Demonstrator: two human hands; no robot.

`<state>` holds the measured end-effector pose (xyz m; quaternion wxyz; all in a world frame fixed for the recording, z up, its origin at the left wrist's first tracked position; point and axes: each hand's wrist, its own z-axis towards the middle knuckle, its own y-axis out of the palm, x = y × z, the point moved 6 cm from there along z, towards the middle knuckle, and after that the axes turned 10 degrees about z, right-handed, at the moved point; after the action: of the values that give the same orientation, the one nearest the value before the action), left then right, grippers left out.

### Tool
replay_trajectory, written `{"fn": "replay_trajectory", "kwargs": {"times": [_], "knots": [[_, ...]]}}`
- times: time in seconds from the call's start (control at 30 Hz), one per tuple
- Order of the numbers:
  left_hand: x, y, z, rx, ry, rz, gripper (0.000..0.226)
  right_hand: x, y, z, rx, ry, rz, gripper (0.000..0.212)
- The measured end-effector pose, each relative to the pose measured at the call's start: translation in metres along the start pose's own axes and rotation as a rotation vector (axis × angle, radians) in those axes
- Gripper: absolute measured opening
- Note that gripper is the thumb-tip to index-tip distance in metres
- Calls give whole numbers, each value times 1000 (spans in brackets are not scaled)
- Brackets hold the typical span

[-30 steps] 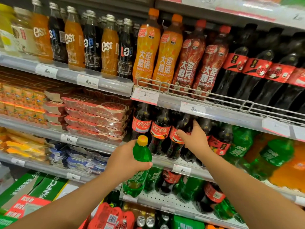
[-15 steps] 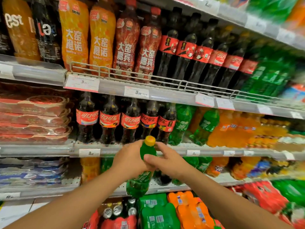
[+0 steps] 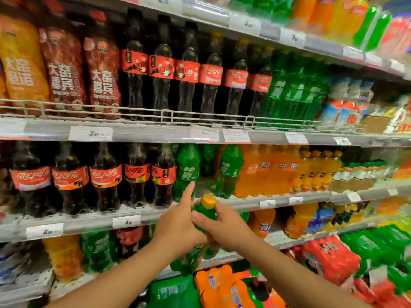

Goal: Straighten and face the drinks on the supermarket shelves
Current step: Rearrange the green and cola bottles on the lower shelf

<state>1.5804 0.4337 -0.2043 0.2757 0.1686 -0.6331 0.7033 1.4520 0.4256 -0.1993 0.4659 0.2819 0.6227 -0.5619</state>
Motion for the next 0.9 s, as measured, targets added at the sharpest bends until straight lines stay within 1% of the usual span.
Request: {"fn": "replay_trajectory", "kwargs": {"times": [0.07,0.1,0.17,0.23,0.27,0.3,0.33,0.37,0.4,0.43,0.47,0.53,0.6,0.63,0.73,0.83,0.9], "knots": [[24,16,12,8,19,42,123,11,-28,4,4,-34,-35,44],[35,23,19,-11,30,47,123,14,-42,6,-2,-54,-44,42],[53,31,34,-80,65,-15,122,21,-70,13,-11,-109,-37,41],[63,25,46,-99,113,-65,111,24,-99,24,12,-162,-25,47],[65,16,51,-58,127,-57,100,24,-112,29,34,-180,-34,52],[63,2,56,24,136,-4,90,24,-124,35,56,-199,-52,55],[62,-15,62,132,144,117,82,22,-134,42,70,-223,-63,55],[63,-33,69,242,156,305,78,20,-141,50,77,-249,-62,52],[65,-51,76,337,170,526,77,18,-147,56,81,-274,-57,50],[66,-65,84,398,168,736,80,14,-152,63,89,-304,-55,51],[64,-77,92,414,143,902,83,12,-155,70,101,-333,-61,53],[53,-89,105,353,52,1091,91,7,-160,84,121,-375,-87,51],[39,-88,112,267,-20,1136,97,5,-161,99,129,-380,-98,47],[35,-86,113,250,-38,1126,98,5,-160,106,130,-371,-94,46],[31,-83,114,301,-41,1076,98,9,-156,124,125,-352,-90,43],[28,-84,115,338,-18,1081,100,15,-151,138,116,-334,-139,51],[26,-85,116,340,-8,1103,102,19,-146,147,99,-305,-151,53]]}}
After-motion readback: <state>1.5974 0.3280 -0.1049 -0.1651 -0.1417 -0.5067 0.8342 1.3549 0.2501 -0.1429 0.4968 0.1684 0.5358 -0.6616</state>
